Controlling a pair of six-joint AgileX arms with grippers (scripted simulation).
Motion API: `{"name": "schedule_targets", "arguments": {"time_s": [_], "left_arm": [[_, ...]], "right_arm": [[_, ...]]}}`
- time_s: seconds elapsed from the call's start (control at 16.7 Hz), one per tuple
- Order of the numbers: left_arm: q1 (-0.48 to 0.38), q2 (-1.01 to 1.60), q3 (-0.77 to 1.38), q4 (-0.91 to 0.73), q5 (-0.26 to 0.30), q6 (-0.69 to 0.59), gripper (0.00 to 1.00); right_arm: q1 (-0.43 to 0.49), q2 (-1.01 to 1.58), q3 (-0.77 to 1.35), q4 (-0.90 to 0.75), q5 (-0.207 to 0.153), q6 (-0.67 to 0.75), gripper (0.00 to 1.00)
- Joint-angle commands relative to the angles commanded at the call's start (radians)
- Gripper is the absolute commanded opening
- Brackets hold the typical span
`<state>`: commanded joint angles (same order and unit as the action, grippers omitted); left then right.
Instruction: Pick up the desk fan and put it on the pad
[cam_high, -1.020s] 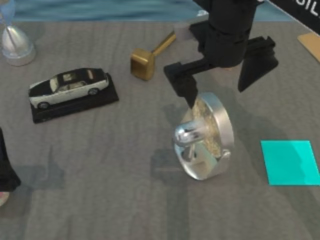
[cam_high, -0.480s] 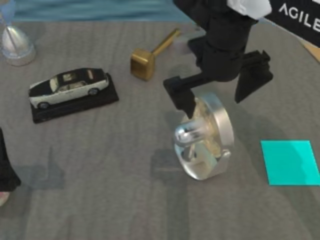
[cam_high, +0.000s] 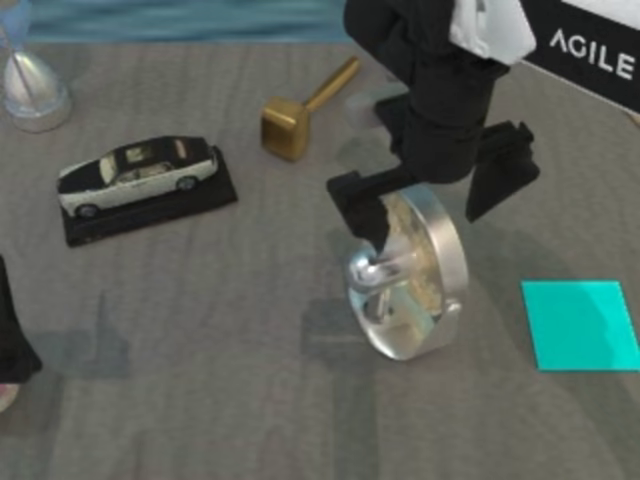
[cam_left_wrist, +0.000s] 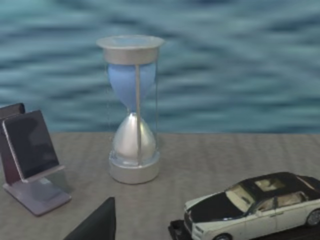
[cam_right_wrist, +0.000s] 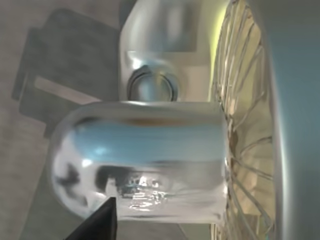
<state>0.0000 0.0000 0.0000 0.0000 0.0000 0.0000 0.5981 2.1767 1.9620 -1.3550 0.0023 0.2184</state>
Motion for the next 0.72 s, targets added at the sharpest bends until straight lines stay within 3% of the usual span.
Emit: {"name": "schedule_targets", "arguments": {"time_s": [0.72], "left_arm": [[0.000,0.000,0.000,0.000,0.000,0.000,1.00]], "right_arm": [[0.000,0.000,0.000,0.000,0.000,0.000,0.02]]}}
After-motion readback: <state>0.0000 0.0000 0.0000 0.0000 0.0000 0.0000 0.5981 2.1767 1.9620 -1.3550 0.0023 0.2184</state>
